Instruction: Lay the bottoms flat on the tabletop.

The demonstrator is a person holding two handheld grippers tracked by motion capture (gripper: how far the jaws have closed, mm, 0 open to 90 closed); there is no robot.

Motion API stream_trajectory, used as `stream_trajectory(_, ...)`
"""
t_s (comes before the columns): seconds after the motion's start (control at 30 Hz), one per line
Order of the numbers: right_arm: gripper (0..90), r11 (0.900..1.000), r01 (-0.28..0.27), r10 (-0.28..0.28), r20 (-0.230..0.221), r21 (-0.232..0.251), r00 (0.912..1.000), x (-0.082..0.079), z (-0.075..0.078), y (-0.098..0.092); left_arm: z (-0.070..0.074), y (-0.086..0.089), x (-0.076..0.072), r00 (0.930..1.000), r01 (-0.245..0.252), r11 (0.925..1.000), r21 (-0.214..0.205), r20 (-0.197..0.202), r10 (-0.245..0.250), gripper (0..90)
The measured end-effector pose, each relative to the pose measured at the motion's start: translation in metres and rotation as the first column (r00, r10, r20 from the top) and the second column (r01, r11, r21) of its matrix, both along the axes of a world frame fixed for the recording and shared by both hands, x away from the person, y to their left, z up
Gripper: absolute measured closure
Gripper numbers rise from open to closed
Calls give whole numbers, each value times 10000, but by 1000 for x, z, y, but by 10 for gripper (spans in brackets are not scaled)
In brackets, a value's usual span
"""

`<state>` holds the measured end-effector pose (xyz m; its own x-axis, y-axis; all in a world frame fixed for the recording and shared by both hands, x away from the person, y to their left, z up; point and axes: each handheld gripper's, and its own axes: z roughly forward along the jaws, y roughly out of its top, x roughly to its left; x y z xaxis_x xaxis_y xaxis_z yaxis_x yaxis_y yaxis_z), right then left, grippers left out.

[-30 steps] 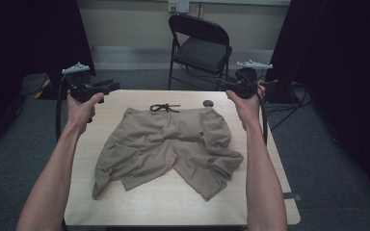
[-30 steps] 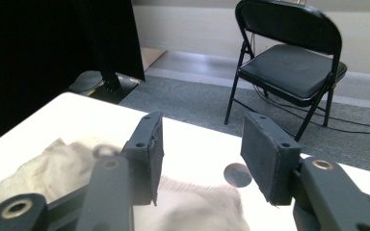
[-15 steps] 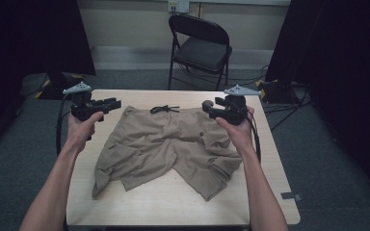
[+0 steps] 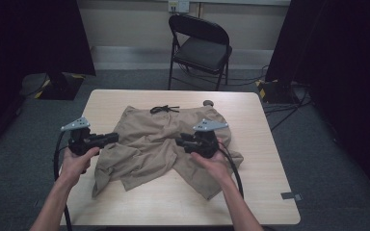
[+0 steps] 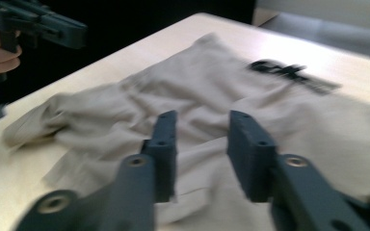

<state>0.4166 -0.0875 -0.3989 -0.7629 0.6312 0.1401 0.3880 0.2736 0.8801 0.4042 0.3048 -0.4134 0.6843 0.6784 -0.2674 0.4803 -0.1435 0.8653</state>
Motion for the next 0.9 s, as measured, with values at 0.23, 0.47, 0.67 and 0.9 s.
stream_trajectory(0.23,750,9921,-1231,1242,-434,254,9913,-23,-27,48,-35,-1,-23,9974,131,9989,447,-709,-99,721)
stream_trajectory(0.47,582,9679,-2503,2510,-1423,228,9575,-40,-69,106,-60,10,-16,9891,-816,9886,1262,-1114,958,482)
stream_trajectory(0.67,489,9546,-2977,2908,-1895,-87,9378,-47,-93,133,-71,11,-13,9839,-940,9853,1429,-1375,1138,511)
stream_trajectory(0.9,466,9457,-3226,3093,-1923,-411,9313,-47,-101,150,-78,17,-6,9812,-1030,9898,988,-1534,1174,830)
